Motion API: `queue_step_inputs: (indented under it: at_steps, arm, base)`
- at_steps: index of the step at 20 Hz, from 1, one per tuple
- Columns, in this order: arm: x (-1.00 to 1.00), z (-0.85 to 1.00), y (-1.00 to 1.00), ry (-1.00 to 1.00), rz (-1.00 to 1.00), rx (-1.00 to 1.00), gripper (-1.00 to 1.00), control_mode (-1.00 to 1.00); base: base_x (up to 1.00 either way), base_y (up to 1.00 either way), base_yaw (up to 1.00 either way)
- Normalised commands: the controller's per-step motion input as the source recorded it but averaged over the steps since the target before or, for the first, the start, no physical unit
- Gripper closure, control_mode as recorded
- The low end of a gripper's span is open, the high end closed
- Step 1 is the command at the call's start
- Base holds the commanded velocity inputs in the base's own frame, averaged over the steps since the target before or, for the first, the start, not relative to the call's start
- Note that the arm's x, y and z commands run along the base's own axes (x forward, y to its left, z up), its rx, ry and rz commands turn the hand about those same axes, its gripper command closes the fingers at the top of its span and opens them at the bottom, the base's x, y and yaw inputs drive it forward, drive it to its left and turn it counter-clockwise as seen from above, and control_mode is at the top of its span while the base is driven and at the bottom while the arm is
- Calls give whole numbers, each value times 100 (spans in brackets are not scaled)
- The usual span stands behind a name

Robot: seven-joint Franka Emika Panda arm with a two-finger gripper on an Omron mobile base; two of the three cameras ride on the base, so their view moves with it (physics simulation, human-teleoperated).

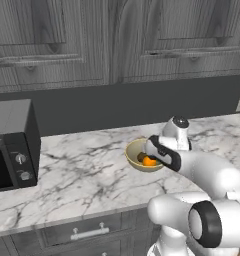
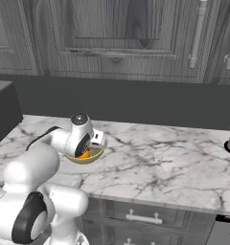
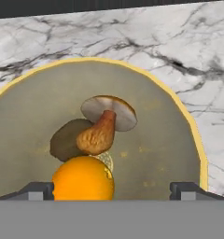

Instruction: Take the orange, mushroom, and kiwi from the freezer and place them in the bowl on the counter.

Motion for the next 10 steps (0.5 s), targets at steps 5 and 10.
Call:
queue_step_inputs:
  at_steps: [5, 10]
  arm:
    - [-46, 70, 15, 0, -5, 0, -100, -100]
    - [-60, 61, 12, 0, -2, 0, -100, -100]
  base:
    - [0, 0, 0]
    - [0, 0, 0]
